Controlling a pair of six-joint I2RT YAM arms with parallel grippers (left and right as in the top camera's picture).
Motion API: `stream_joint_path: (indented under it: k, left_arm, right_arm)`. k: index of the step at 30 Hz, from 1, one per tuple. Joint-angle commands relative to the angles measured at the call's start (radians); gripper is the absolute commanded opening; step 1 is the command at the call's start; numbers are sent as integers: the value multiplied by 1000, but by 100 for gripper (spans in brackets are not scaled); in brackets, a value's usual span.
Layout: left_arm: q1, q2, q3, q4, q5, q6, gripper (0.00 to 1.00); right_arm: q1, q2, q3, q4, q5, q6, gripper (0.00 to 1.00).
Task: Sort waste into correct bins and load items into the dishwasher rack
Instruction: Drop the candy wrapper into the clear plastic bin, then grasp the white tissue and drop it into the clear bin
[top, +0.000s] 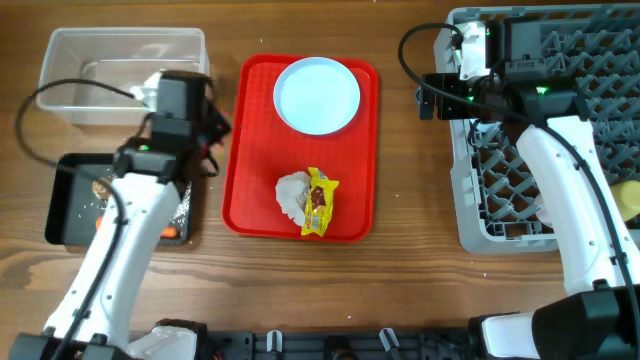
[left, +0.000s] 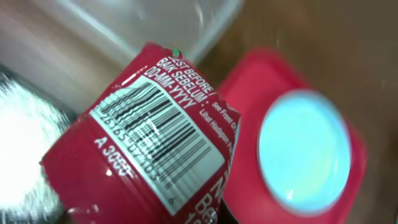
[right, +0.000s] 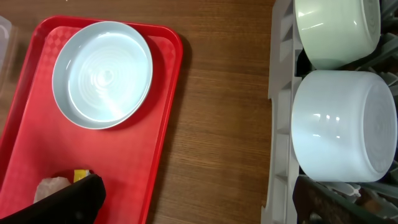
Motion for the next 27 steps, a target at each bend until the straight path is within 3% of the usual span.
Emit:
stream_joint_path:
  k: [1, 5, 8, 13, 14, 15, 16, 17, 18, 24, 27]
  left_arm:
    - [143, 10, 17, 117, -70, 46, 4]
    - [216, 172, 17, 498, -70, 146, 4]
    - [216, 368, 25, 687, -58, 210, 4]
    - [232, 538, 267, 623, -58, 303, 8]
    - [239, 565, 313, 603, -58, 303, 12]
    - [246, 587, 346, 594, -58, 302, 25]
    - [256, 606, 360, 600, -58, 298, 62]
    - [256, 606, 360, 599, -58, 299, 89]
    - [256, 605, 360, 598, -58, 299, 100]
    - [249, 573, 374, 494, -16, 303, 100]
    - [184, 479, 375, 271, 52, 303, 100]
  right_arm:
    - [-2, 2, -2, -1, -20, 13, 100]
    - [-2, 2, -2, -3, -20, 14, 100]
    - [-2, 2, -2, -4, -20, 11, 100]
    - [-2, 2, -2, 1, -20, 11, 100]
    - [-2, 2, -2, 0, -20, 11, 100]
    - [-2, 2, -2, -2, -20, 11, 100]
    - [-2, 2, -2, -2, -20, 11, 100]
    - [-2, 2, -2, -2, -20, 11, 100]
    - [-2, 2, -2, -1, -20, 11, 100]
    - [-2, 2, -2, -2, -20, 11, 100]
    - [-2, 2, -2, -3, -20, 10, 100]
